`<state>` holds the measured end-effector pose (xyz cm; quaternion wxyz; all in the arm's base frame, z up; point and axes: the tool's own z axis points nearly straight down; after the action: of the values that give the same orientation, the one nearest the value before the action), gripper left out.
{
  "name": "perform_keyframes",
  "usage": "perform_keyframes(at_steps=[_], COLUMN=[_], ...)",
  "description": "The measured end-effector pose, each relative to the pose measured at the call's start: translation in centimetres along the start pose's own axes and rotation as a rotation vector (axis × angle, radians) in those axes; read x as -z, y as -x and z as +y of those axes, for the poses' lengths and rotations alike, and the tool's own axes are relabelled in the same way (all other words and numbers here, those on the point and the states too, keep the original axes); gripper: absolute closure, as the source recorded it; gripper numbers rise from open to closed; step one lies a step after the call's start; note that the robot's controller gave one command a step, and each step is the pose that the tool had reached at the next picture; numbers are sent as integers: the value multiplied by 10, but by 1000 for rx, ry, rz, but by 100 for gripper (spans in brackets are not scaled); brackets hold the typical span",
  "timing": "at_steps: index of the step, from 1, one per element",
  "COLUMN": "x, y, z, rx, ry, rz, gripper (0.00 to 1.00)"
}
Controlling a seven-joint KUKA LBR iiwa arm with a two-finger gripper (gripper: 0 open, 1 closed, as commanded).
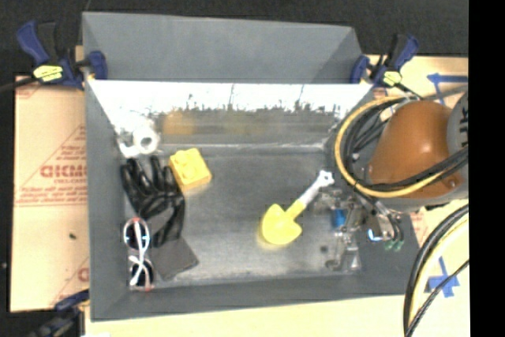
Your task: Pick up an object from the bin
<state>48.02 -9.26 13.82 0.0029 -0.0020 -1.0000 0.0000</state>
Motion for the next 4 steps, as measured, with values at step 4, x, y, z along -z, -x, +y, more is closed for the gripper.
perform_keyframes(at_steps=[4], x=[-70], y=[61], z=[26], rx=[521], ry=[1], rz=[-6], gripper=[0])
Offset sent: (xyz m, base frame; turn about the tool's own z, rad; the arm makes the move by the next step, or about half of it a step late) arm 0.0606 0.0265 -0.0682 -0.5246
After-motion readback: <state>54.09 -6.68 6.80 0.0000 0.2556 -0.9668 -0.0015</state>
